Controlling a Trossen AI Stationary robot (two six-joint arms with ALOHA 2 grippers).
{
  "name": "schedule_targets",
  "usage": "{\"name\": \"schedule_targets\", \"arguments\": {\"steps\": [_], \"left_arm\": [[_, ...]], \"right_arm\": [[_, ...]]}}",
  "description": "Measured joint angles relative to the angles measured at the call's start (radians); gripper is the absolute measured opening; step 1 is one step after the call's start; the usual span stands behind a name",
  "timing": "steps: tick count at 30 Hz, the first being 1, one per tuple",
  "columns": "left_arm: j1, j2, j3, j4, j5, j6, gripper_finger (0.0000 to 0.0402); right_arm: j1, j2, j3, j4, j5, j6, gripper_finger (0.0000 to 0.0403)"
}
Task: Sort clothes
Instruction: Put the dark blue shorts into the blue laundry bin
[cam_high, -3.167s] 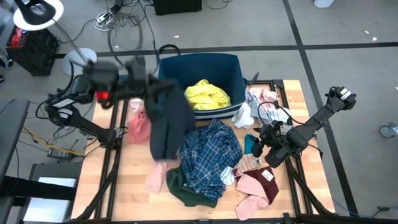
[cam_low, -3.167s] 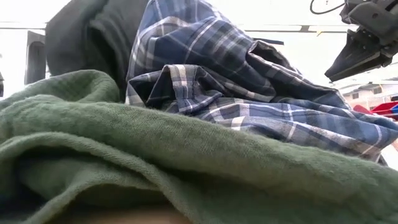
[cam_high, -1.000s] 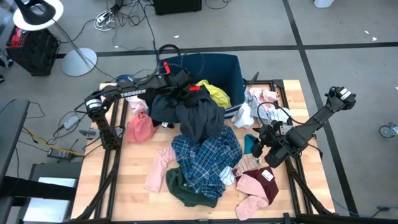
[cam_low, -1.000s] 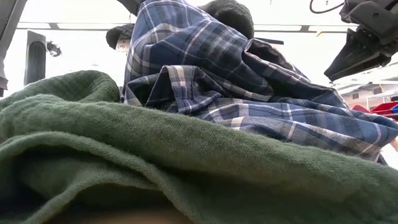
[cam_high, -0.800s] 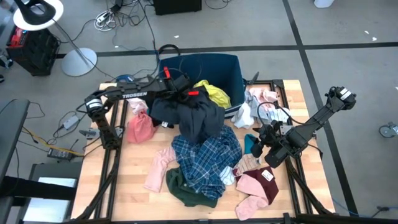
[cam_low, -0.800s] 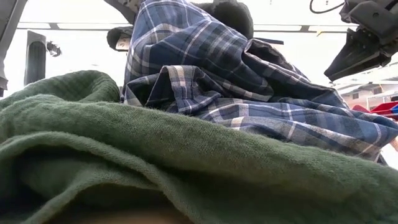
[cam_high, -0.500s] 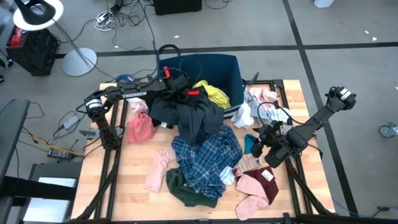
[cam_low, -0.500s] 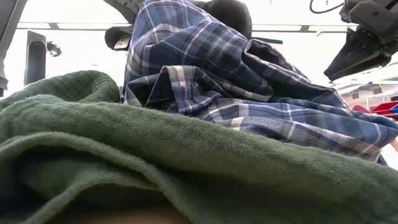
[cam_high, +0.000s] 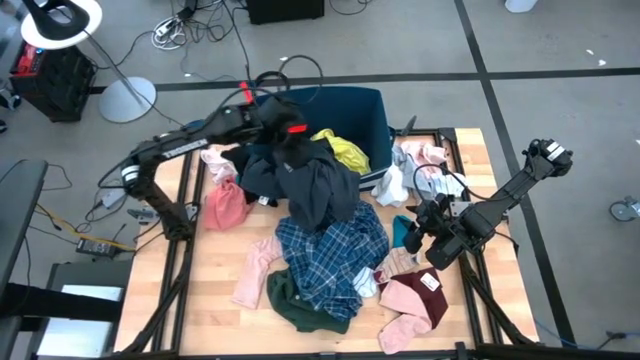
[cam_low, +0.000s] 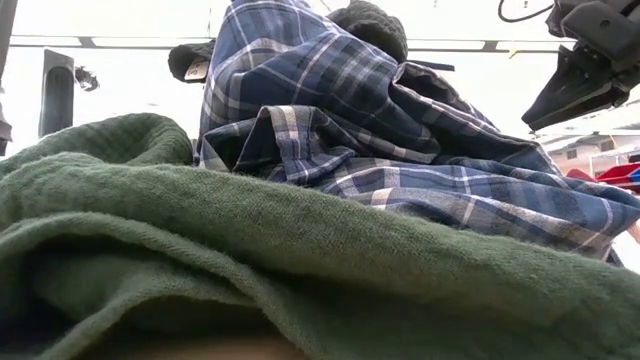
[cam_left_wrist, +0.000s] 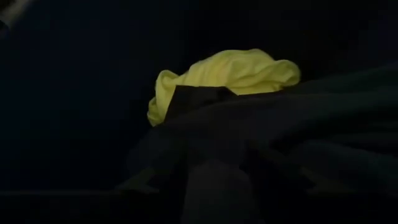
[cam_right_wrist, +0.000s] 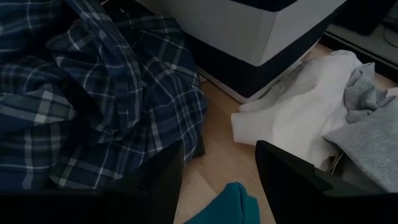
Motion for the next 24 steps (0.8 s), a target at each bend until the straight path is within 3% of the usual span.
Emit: {"name": "schedule_targets", "arguments": {"steps": [11, 19, 24], "left_arm": [[-0.182, -0.233, -0.055, -0.056, -0.174, -0.051, 0.0168], [-0.461, -0.359, -0.275, 0.029, -0.351, -0.161, 0.0168], [-0.615, -0.336, -0.391, 0.107, -0.440, -0.107, 0.0168]], "right_arm": [[0.000, 0.000, 0.000, -0.003, -0.002, 0.000, 0.0201], [0.000, 0.000, 0.000, -0.003, -0.002, 0.000, 0.0201], [0.000, 0.000, 0.000, -0.003, -0.001, 0.000, 0.0201]]}}
